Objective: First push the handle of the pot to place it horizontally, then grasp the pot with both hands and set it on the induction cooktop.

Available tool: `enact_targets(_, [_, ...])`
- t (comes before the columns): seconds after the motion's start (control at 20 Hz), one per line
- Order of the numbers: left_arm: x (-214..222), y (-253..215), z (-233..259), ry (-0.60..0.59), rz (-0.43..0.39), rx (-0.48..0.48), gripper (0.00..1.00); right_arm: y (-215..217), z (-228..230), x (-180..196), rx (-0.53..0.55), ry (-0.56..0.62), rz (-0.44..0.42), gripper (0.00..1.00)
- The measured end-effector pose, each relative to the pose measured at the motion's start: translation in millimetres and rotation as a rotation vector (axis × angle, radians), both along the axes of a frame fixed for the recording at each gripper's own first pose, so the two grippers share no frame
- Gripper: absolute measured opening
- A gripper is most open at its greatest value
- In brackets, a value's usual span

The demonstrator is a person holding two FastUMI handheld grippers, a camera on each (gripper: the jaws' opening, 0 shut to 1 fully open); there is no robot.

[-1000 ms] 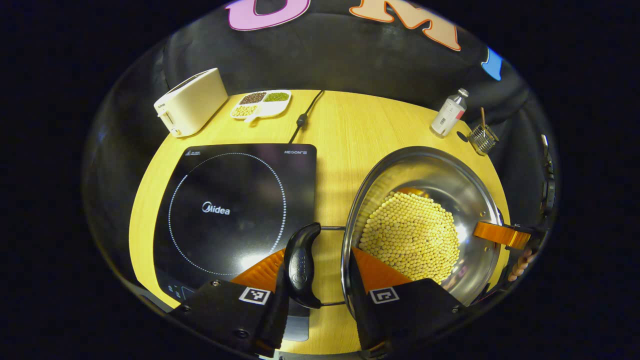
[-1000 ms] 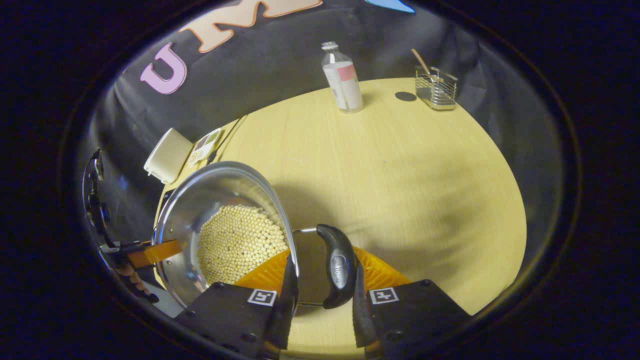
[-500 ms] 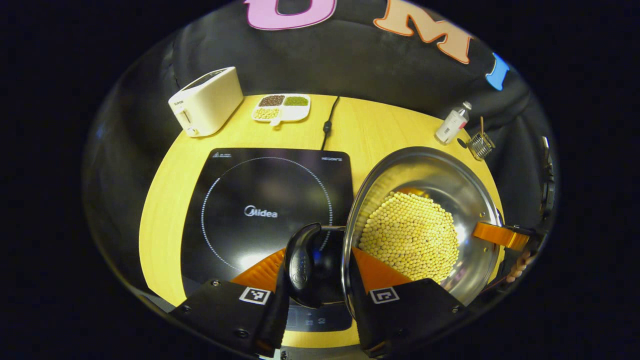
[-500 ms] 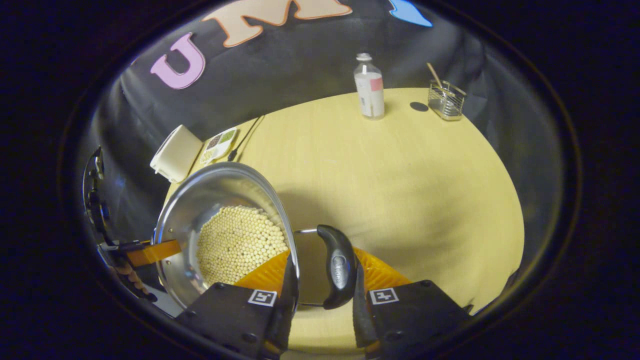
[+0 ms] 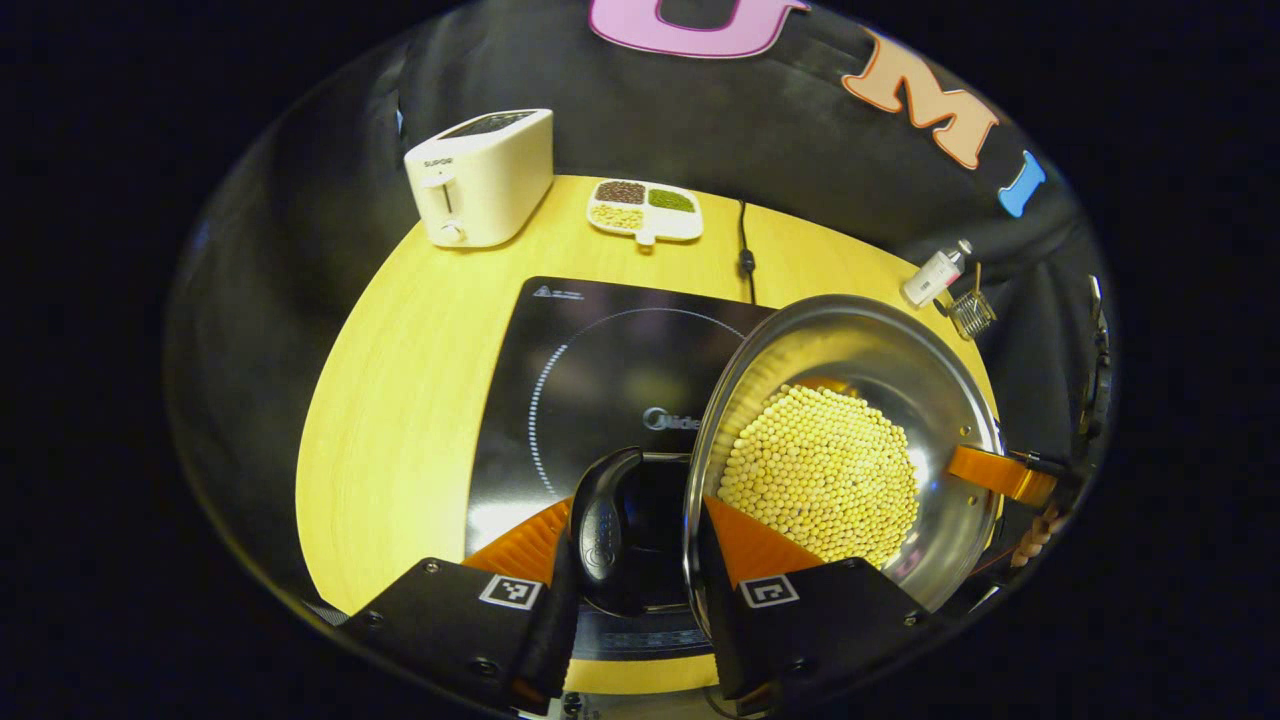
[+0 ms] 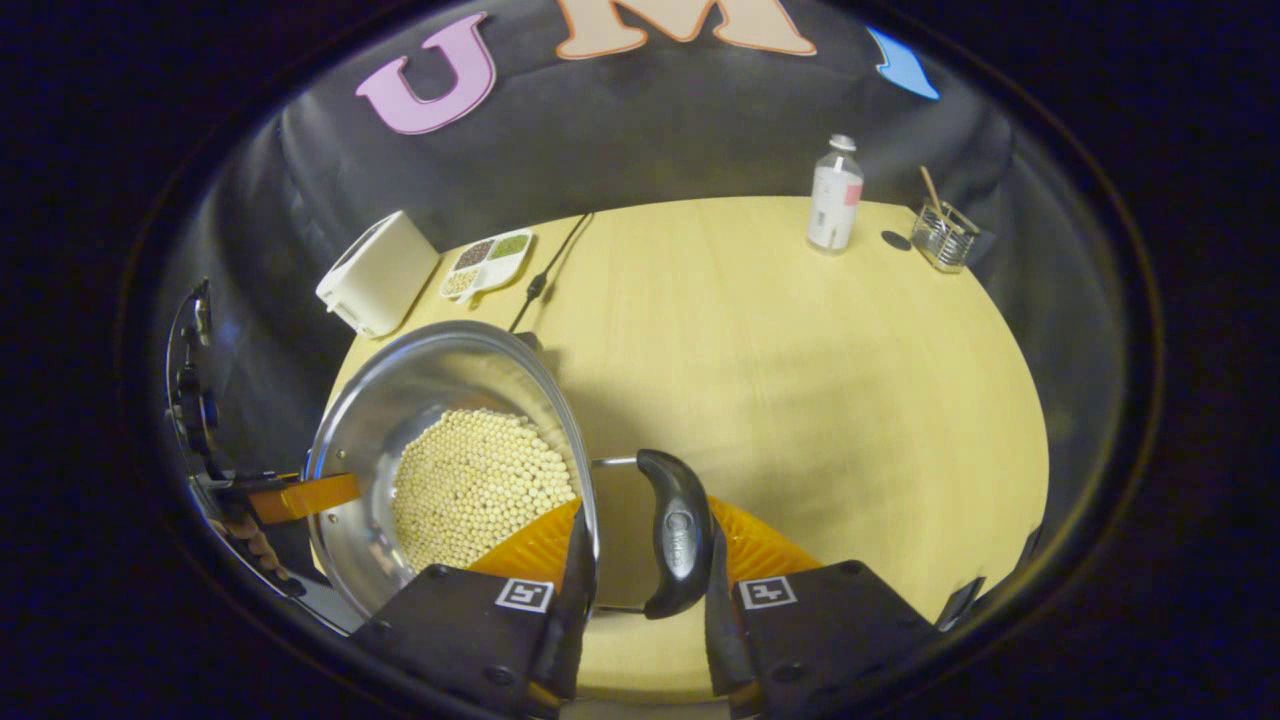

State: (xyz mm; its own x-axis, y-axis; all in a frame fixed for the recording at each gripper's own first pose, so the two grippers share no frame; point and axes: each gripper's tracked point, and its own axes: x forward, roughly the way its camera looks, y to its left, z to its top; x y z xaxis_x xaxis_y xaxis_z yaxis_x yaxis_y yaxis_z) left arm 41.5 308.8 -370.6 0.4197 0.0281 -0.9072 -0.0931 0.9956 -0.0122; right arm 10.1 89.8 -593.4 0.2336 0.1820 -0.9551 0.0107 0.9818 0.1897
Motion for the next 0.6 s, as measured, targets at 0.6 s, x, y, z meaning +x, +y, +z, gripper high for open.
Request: enact_targets(0.6, [31.7,73.5,0.2,-0.076,-0.079,0.031,0.57,0.3,-6.2,-5.3,-0.071,0.039,0.013,0.48])
